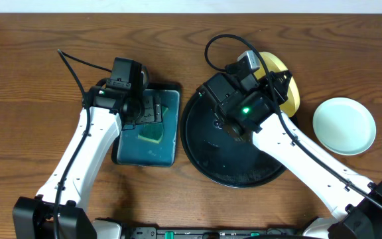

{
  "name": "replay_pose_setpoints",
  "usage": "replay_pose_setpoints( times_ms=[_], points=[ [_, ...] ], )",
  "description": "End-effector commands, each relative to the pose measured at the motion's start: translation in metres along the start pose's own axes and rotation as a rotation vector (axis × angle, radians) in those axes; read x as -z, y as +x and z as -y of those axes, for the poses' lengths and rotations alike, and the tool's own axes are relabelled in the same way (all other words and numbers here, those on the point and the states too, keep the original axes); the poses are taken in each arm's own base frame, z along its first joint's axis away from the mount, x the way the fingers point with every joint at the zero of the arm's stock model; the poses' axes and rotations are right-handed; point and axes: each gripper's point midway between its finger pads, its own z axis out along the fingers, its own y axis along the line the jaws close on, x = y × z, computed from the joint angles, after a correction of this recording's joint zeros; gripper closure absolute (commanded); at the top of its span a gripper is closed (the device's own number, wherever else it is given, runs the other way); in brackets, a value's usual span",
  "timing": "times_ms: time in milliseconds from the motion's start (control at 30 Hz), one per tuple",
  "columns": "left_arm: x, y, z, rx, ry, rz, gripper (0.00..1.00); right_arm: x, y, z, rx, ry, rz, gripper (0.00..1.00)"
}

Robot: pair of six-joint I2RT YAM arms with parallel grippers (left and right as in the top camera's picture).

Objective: Clean dirty plates on tray and stack at the side
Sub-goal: 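Lift the yellow plate off the black tray with the right gripper, then tilt and carry the yellow plate right toward the plate stack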

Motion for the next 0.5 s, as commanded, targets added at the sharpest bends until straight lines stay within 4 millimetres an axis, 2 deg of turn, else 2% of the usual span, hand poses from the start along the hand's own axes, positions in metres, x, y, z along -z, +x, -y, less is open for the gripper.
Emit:
replay_pose_setpoints(
  times_ms=[0, 467],
  points=[
    [0.0008, -0.0014, -0.0017, -0.007, -0.012, 0.003, 0.14, 0.0047, -0.0011, 0.0148, -0.019, 0.042, 0.014, 0.99],
    [0.0008, -0.0014, -0.0017, -0.007, -0.012, 0.003, 0.14, 0.0046, -0.0028, 0.0136, -0.034, 0.034, 0.017, 0.99]
  ],
)
